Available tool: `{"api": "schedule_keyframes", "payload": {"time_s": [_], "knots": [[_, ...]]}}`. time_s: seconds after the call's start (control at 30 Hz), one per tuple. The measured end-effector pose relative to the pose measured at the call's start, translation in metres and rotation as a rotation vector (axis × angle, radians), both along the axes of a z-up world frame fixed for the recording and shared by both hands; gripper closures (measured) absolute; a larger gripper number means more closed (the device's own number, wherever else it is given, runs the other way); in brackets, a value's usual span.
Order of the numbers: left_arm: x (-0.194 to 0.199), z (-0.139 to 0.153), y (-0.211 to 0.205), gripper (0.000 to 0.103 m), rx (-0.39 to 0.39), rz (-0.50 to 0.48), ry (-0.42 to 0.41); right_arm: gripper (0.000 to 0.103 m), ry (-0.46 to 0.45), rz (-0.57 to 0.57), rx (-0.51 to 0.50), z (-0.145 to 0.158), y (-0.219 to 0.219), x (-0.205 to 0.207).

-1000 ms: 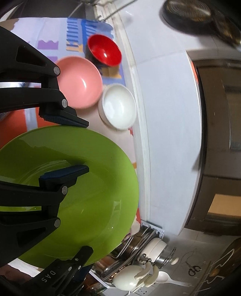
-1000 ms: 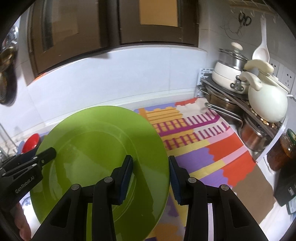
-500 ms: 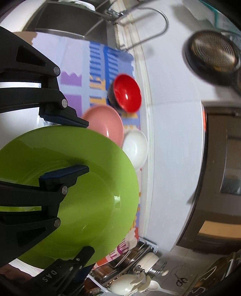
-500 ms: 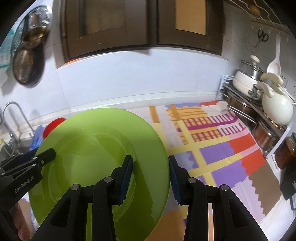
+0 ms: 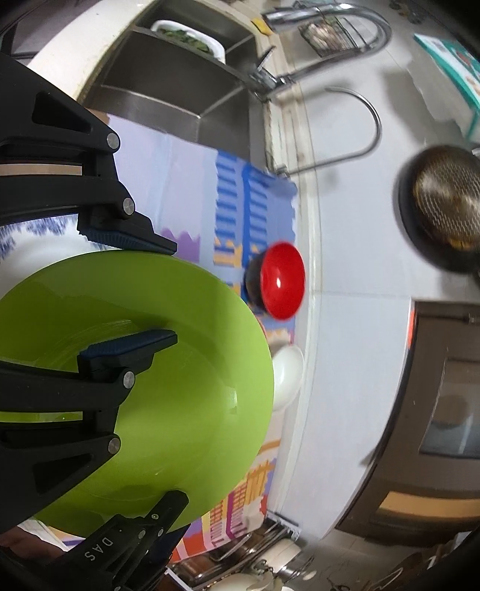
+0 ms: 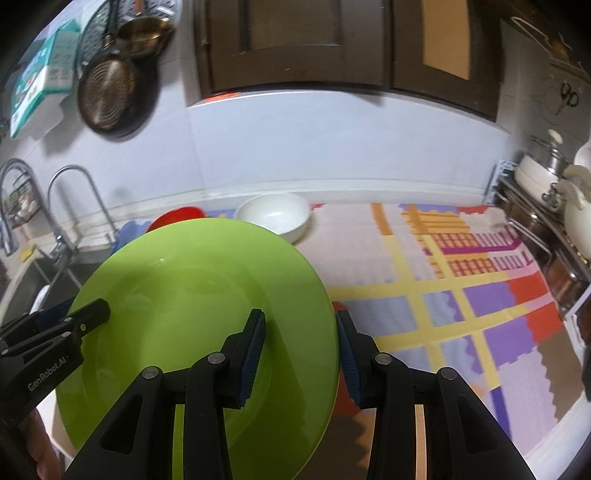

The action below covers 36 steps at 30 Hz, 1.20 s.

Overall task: Organize plates and bowls
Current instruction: 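Lower the green plate onto the blue-and-white plate stack with both grippers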

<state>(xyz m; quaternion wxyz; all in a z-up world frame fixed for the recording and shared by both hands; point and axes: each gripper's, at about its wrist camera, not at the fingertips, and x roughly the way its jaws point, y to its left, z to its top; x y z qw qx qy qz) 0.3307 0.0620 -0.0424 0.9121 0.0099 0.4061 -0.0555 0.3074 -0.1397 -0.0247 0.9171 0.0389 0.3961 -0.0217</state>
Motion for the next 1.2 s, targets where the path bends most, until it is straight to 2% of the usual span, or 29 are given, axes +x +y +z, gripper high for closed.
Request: {"api": "schedule_keyframes", "payload": {"time_s": [0.43, 0.87, 1.2], "knots": [[-0.026, -0.038, 0.049, 0.062, 0.024, 0.086, 0.093, 0.063, 0.090, 0.114, 0.009, -0.029, 0.054, -0.009], [-0.025, -0.085, 0.052, 0.062, 0.038, 0.120, 0.217, 0.063, 0.226, 0.161, 0.008, -0.076, 0.066, -0.006], [-0.022, -0.097, 0.051, 0.062, 0.051, 0.137, 0.257, 0.063, 0.287, 0.184, 0.013, -0.096, 0.067, 0.000]]}}
